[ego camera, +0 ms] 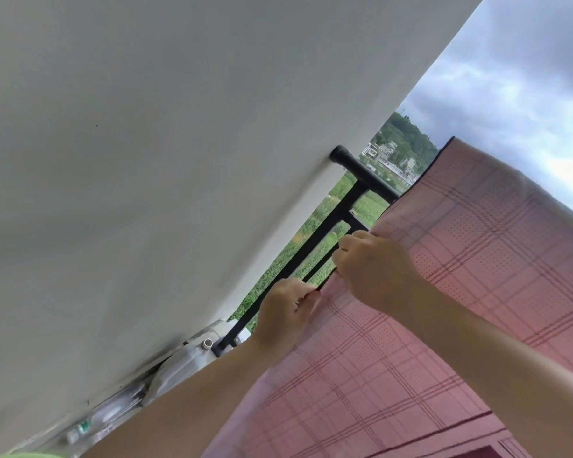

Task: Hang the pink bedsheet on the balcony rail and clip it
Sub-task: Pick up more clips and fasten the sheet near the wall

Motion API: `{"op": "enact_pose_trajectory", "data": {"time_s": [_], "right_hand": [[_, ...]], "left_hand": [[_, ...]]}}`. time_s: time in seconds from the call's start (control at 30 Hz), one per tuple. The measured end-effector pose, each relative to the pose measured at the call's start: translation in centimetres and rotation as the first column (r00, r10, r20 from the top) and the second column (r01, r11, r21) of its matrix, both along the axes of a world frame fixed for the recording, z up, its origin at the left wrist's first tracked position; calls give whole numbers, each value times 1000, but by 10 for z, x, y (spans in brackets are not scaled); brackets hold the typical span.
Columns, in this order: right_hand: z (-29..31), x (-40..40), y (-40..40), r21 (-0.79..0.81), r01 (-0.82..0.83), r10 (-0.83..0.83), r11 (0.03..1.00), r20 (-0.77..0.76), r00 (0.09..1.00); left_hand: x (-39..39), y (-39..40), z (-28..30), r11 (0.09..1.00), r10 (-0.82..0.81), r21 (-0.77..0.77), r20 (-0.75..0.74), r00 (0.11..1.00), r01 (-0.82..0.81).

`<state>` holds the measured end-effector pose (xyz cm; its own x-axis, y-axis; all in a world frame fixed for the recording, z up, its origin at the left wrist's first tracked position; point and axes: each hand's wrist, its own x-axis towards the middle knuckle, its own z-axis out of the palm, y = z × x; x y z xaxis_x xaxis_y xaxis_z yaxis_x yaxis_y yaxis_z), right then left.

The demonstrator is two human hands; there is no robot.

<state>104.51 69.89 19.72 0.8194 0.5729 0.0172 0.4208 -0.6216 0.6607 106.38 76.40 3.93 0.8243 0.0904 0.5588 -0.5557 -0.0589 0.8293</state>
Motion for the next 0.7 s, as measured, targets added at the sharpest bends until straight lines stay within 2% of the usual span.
{"op": "enact_pose_trajectory", "data": {"time_s": [0.03, 0.1, 0.17, 0.2, 0.3, 0.37, 0.43, 0.5, 0.57, 0.63, 0.7], "right_hand": [[4, 0, -2, 9, 10, -10, 1000, -18, 1000], [16, -6, -8, 213, -26, 20, 977, 29, 999], [28, -13, -12, 469, -94, 33, 878, 137, 990], [30, -17, -15, 547, -160, 67, 822, 187, 980], [25, -21, -23, 637, -319, 157, 702, 299, 941], [20, -25, -24, 647, -324, 180, 690, 280, 943], [21, -31, -19, 690, -234, 145, 685, 186, 972], [27, -36, -16, 730, -21, 22, 683, 9, 1000], [34, -38, -18, 750, 160, -66, 642, -154, 986], [40, -39, -16, 770, 229, -74, 596, -231, 970], [42, -38, -14, 763, 265, -89, 590, -265, 960]], "left_hand": [[-2, 1, 0, 1000, 2, -29, -14, 1000, -2], [-6, 2, 2, 1000, 4, -6, -24, 1000, -4], [-9, 2, 3, 999, 42, 34, -23, 999, -41], [-10, 2, 4, 998, 59, 37, -25, 998, -58], [-12, 1, 5, 996, 77, 57, -36, 996, -74], [-12, 1, 6, 995, 75, 66, -33, 997, -73], [-12, 3, 9, 995, 76, 65, -61, 995, -72], [-12, 3, 11, 995, 80, 66, -94, 992, -74], [-13, 4, 12, 996, 75, 65, -112, 991, -68], [-15, 3, 14, 997, 59, 62, -121, 991, -52], [-15, 3, 16, 997, 51, 56, -154, 987, -43]]}}
